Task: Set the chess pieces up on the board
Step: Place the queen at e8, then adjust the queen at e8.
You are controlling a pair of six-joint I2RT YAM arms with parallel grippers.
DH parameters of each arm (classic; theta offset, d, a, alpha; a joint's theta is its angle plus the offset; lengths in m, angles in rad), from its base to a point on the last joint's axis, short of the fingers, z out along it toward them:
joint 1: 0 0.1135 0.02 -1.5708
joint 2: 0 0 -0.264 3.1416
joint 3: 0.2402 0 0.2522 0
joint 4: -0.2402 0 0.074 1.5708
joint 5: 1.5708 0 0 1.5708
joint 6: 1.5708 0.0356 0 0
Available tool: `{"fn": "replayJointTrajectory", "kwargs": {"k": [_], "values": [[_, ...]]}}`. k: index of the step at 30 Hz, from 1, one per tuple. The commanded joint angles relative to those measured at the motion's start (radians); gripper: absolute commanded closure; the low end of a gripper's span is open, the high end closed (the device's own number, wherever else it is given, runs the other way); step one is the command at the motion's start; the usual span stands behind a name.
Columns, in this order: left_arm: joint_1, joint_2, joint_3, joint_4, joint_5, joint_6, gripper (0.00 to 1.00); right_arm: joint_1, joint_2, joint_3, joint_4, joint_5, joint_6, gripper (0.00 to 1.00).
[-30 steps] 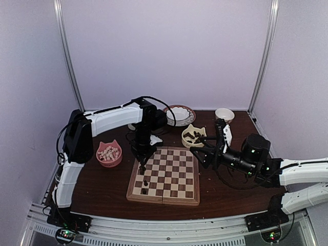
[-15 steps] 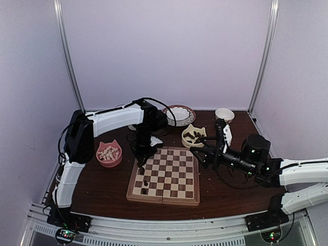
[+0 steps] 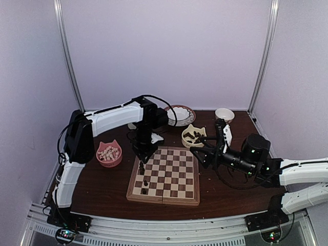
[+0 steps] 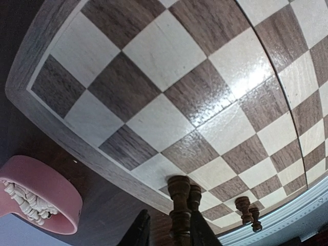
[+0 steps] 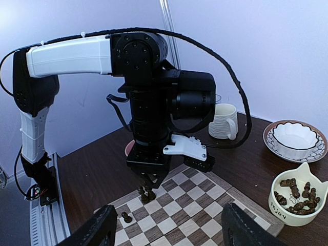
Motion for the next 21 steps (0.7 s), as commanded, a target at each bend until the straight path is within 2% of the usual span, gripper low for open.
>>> {"fn": "replayJointTrajectory", "kwargs": {"k": [1, 13, 21], "values": [[-0.005, 0.001, 0.057, -0.014, -0.011, -0.008, 0.70, 0.001, -0.010, -0.011, 0.023, -0.009, -0.003, 0.27], [-0.015, -0.020, 0.004, -0.015, 0.000, -0.028, 0.60, 0.001, -0.014, -0.012, 0.021, -0.011, -0.003, 0.27], [-0.016, -0.046, -0.051, 0.016, -0.004, -0.046, 0.59, 0.001, -0.017, -0.012, 0.021, -0.011, -0.003, 0.27]]}}
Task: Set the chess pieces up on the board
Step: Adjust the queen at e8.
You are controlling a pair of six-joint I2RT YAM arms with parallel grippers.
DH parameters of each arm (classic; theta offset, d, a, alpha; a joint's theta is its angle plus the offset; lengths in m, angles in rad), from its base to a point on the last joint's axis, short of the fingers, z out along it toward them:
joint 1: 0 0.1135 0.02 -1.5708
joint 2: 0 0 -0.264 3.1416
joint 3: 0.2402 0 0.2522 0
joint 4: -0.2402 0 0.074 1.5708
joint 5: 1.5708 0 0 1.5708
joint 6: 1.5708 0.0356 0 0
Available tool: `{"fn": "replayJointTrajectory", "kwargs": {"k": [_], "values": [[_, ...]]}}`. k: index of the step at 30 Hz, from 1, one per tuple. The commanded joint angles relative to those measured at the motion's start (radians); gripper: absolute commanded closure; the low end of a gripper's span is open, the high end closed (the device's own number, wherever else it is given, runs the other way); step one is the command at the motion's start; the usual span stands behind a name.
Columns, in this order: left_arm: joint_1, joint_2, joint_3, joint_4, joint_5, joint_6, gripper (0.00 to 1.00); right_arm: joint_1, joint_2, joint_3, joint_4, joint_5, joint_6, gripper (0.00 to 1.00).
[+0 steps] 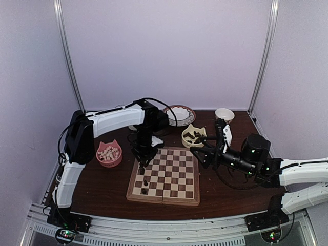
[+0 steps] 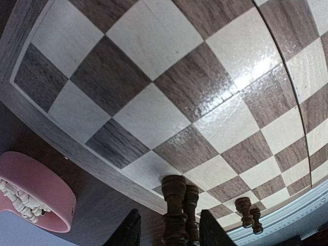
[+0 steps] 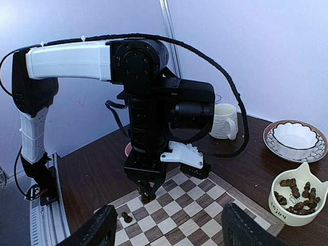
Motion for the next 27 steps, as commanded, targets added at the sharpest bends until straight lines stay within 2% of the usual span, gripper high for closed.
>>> {"fn": "replayJointTrajectory", "kwargs": {"k": [1, 9, 18, 27], "values": [[-0.005, -0.045, -0.034, 0.014, 0.000, -0.020, 0.59, 0.001, -0.015, -0.013, 0.021, -0.011, -0.003, 0.27], [-0.004, -0.050, -0.055, 0.023, 0.006, -0.022, 0.62, 0.001, -0.014, -0.013, 0.022, -0.009, -0.003, 0.27], [-0.004, -0.049, -0.041, 0.022, 0.009, -0.023, 0.80, 0.001, -0.009, -0.010, 0.021, -0.010, -0.003, 0.27], [-0.005, -0.043, -0.008, 0.023, -0.007, -0.026, 0.81, 0.002, -0.009, -0.012, 0.022, -0.009, -0.003, 0.27]]}}
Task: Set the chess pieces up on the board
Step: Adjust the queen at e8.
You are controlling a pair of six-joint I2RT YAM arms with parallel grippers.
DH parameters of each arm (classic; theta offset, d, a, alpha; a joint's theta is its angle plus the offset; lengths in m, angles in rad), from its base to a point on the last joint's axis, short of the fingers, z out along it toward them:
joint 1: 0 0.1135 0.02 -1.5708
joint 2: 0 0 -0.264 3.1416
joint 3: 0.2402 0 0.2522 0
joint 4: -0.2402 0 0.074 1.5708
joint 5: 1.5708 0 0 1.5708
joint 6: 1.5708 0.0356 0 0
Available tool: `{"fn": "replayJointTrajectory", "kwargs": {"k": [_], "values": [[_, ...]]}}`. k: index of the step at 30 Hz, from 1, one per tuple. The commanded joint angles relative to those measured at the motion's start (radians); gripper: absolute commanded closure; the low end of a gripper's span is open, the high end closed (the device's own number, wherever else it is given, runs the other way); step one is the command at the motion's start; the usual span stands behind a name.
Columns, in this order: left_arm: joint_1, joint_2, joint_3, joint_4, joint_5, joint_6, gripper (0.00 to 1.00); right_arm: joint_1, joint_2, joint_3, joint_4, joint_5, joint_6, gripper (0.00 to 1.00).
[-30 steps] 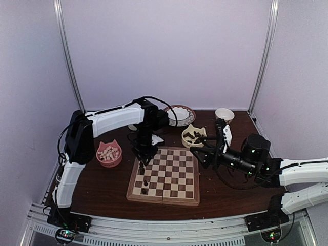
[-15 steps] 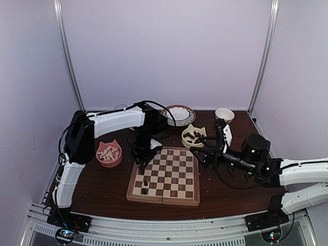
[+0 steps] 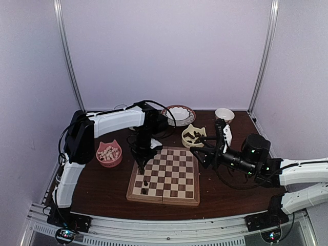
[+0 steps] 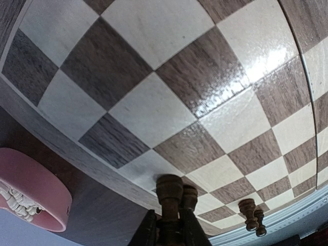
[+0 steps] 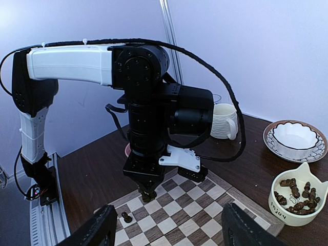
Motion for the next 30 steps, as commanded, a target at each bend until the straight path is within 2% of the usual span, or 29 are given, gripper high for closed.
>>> {"fn": "replayJointTrajectory", "kwargs": {"k": [1, 30], "values": [[-0.004, -0.037, 0.045, 0.015, -0.010, -0.011, 0.81, 0.001, -0.009, -0.012, 0.022, -0.009, -0.003, 0.27], [-0.001, 0.010, 0.073, 0.005, -0.063, -0.008, 0.81, 0.001, -0.005, -0.011, 0.023, -0.011, -0.003, 0.27]]}}
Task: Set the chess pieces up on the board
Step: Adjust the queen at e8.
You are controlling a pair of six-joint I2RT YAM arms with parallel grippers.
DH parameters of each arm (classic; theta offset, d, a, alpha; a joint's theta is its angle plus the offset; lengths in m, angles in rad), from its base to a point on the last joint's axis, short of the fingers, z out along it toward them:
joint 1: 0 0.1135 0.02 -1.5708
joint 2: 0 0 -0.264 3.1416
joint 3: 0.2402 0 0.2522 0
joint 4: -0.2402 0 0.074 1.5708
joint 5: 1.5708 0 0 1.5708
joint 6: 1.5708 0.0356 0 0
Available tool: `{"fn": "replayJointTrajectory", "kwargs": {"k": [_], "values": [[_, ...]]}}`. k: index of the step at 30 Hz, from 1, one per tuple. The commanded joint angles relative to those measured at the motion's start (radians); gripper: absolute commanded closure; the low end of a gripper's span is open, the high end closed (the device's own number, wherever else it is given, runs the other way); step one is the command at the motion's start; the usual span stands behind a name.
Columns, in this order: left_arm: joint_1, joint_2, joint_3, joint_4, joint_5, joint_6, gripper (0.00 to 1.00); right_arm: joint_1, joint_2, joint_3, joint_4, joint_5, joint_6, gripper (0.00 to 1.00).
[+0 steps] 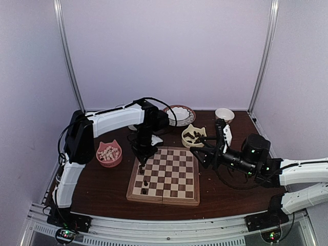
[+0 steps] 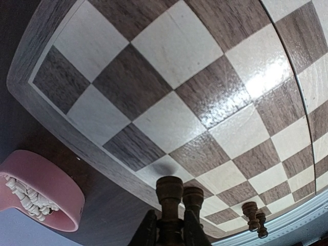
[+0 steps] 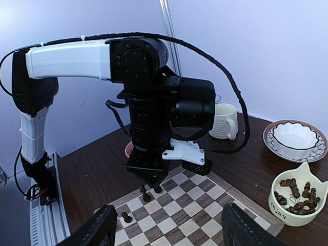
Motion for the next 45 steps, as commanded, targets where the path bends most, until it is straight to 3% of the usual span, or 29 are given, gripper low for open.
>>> {"fn": "replayJointTrajectory", "kwargs": {"k": [1, 16, 22, 35, 42, 45], "values": [[-0.002, 0.011, 0.028, 0.001, -0.011, -0.005, 0.81, 0.001, -0.005, -0.011, 0.023, -0.011, -0.002, 0.27], [-0.001, 0.030, 0.026, 0.001, -0.018, 0.000, 0.79, 0.002, -0.005, -0.011, 0.024, -0.011, -0.003, 0.27], [-0.002, 0.032, 0.034, -0.003, -0.028, -0.002, 0.65, 0.001, -0.004, -0.012, 0.023, -0.012, -0.002, 0.27], [-0.002, 0.034, 0.060, -0.018, -0.022, -0.003, 0.60, 0.001, -0.004, -0.011, 0.023, -0.013, -0.002, 0.27], [-0.002, -0.021, 0.117, -0.018, -0.065, -0.033, 0.45, 0.001, 0.000, -0.001, 0.007, 0.010, -0.002, 0.27], [-0.003, -0.065, 0.141, -0.008, -0.078, -0.054, 0.39, 0.001, 0.012, 0.038, -0.083, 0.072, 0.007, 0.28]]}}
